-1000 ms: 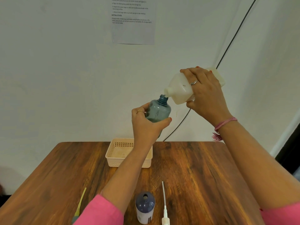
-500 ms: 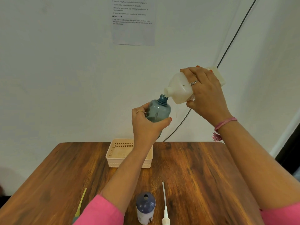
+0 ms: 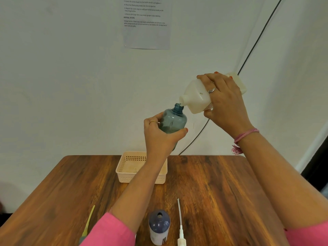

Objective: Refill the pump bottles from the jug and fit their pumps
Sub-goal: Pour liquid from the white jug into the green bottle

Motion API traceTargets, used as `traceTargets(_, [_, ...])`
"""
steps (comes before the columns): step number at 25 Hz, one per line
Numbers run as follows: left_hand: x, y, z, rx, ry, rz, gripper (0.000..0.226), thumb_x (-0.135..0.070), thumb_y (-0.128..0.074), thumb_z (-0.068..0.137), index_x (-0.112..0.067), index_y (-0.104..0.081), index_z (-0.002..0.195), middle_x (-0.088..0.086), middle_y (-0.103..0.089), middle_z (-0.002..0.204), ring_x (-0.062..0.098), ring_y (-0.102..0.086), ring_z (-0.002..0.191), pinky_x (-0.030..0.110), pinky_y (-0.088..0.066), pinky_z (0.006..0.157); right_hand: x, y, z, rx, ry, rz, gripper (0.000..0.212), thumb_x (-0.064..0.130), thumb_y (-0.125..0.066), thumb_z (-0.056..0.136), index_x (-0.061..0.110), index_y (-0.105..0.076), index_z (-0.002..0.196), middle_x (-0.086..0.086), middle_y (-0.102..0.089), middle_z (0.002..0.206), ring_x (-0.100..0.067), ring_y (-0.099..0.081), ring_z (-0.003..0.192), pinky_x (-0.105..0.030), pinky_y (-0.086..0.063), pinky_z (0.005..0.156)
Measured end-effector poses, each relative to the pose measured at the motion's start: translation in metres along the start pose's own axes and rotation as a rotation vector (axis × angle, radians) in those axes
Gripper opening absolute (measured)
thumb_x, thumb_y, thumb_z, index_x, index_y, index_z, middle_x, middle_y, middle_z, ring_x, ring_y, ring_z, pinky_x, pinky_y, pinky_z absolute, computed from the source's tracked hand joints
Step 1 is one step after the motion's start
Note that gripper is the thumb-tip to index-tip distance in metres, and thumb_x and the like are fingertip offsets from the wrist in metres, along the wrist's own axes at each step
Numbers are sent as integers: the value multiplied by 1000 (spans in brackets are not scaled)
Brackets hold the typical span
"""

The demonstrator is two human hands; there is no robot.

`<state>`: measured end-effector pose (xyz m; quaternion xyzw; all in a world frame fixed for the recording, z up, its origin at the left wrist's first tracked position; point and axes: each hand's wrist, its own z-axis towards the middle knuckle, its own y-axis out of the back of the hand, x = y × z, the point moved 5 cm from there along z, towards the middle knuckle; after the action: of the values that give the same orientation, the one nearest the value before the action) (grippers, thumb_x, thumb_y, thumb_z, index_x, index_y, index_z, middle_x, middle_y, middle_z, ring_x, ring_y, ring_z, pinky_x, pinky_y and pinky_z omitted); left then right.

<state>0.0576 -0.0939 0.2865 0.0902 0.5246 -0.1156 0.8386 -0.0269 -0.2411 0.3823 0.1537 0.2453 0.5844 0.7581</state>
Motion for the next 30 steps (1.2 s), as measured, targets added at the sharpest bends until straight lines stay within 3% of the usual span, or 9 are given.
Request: traceTargets(30, [-4, 4, -5, -8, -8, -31, 70, -18, -90, 59, -29, -44, 111, -4, -43, 118, -5, -49, 94, -3, -41, 65, 5, 4, 1, 10, 19, -16, 83, 3, -77, 60, 13, -43, 135, -11, -52, 131, -35, -44, 125, -56, -38, 102])
